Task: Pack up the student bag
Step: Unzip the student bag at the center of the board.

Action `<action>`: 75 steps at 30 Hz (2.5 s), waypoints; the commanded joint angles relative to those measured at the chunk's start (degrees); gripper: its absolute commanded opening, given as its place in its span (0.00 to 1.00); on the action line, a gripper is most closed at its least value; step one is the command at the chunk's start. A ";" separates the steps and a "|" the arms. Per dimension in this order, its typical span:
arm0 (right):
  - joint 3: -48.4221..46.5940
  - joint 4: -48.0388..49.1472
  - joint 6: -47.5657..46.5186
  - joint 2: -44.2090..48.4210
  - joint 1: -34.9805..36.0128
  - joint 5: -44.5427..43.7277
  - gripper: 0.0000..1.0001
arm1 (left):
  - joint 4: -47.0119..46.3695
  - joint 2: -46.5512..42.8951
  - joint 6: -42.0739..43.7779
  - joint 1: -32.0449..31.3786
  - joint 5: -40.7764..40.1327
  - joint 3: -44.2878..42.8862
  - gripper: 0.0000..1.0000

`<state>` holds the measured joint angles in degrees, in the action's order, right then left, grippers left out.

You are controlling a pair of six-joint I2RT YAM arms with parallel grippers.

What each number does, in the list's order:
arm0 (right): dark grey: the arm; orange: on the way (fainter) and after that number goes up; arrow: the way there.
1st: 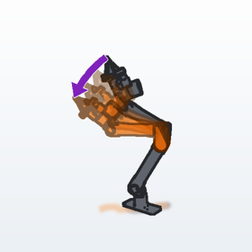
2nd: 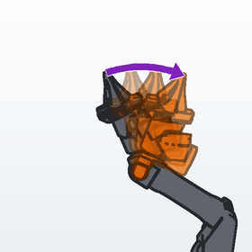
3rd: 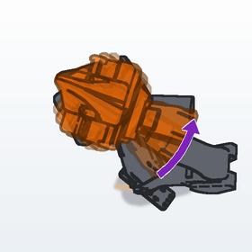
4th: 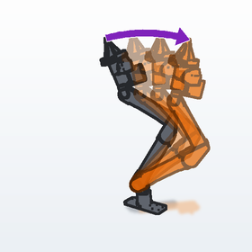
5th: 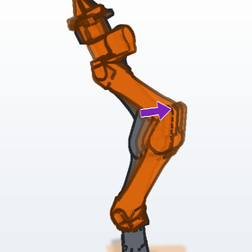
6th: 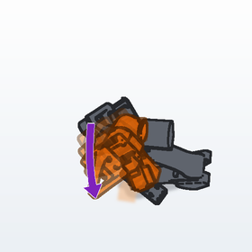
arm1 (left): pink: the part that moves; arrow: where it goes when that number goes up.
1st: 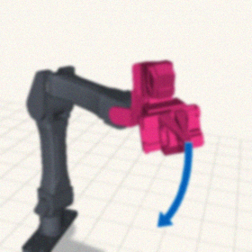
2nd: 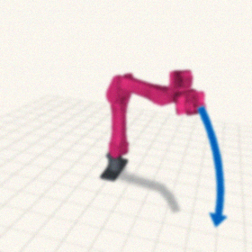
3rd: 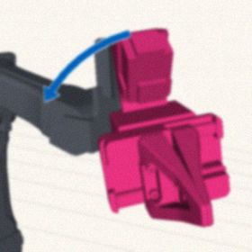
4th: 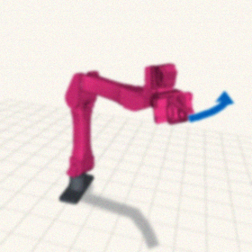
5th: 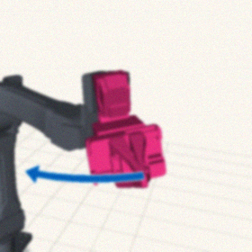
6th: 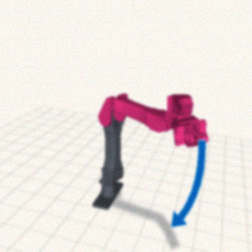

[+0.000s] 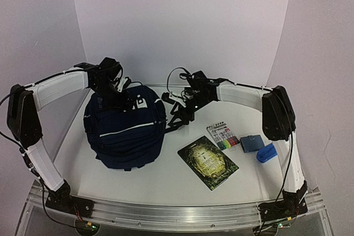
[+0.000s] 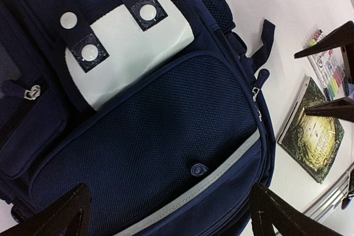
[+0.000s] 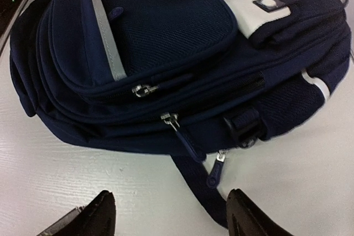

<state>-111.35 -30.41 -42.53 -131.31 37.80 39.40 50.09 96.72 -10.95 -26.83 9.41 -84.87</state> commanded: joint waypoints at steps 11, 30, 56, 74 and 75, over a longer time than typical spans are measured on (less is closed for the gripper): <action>-10.70 0.28 -4.34 -8.18 3.99 -7.47 0.39 | 0.39 0.95 -1.54 2.94 4.09 -2.88 1.00; -7.72 1.33 -6.79 -7.16 5.43 -11.81 0.00 | 1.39 14.70 5.08 5.10 7.72 -17.25 0.91; -0.77 9.51 5.30 -1.05 6.31 -15.67 0.00 | 6.83 37.52 -2.35 0.45 -8.36 -46.60 0.81; 9.50 10.58 9.97 5.94 7.05 -17.58 0.00 | 19.42 46.70 -16.70 0.39 -29.71 -52.78 0.19; 11.10 10.61 10.28 6.87 7.10 -17.34 0.00 | 19.73 46.84 -18.10 1.46 -29.63 -53.02 0.15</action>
<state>-105.02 -19.61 -33.90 -131.52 44.48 21.94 61.67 140.55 -21.67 -29.92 -13.55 -136.15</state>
